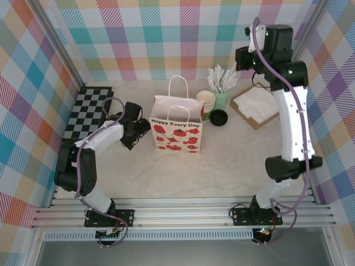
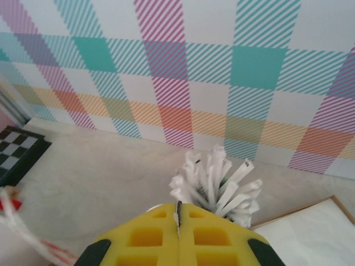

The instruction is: Pack the takeout coffee

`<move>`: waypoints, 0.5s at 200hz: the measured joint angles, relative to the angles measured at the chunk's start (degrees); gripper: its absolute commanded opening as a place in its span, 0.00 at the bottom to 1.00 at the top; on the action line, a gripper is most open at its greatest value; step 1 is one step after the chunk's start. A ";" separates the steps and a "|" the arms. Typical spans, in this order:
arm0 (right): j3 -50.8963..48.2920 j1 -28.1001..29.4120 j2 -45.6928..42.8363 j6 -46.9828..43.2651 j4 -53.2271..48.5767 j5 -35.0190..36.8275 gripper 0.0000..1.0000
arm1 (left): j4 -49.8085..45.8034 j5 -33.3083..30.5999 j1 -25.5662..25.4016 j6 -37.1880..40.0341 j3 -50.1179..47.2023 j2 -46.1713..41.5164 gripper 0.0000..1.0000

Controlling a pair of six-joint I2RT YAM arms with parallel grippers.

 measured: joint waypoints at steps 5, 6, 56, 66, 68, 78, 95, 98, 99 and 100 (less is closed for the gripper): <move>-1.62 0.66 -1.77 0.52 0.15 0.20 0.00 | 0.02 -0.22 -0.33 -0.63 -0.90 -0.85 1.00; -2.03 0.83 -2.23 0.66 0.22 0.22 0.00 | 0.04 -0.33 -0.42 -0.79 -1.14 -1.05 1.00; -15.80 6.82 -15.58 7.23 4.81 -3.80 0.00 | -0.15 -1.51 -4.17 -3.61 -5.75 -1.92 1.00; -19.28 8.48 -17.40 8.68 6.99 -5.09 0.00 | -0.17 -1.70 -5.25 -4.02 -5.75 -1.68 1.00; -19.93 8.76 -17.66 8.92 7.37 -5.38 0.00 | -0.17 -1.73 -5.44 -4.09 -5.75 -1.62 1.00; -22.88 10.12 -18.56 10.47 9.57 -6.75 0.00 | -0.26 -1.95 -6.38 -4.76 -5.75 -1.38 1.00; -26.88 12.07 -18.67 12.52 13.46 -8.63 0.00 | -0.28 -2.51 -7.78 -6.16 -5.75 -1.25 1.00; -27.56 12.31 -18.45 12.96 14.10 -8.96 0.00 | -0.26 -2.69 -8.02 -6.49 -5.75 -1.25 1.00; -27.69 12.35 -18.43 13.05 14.23 -8.98 0.00 | -0.26 -2.73 -8.07 -6.54 -5.75 -1.25 1.00; -27.82 12.41 -18.43 13.16 14.36 -9.01 0.00 | -0.26 -2.78 -8.11 -6.58 -5.75 -1.25 1.00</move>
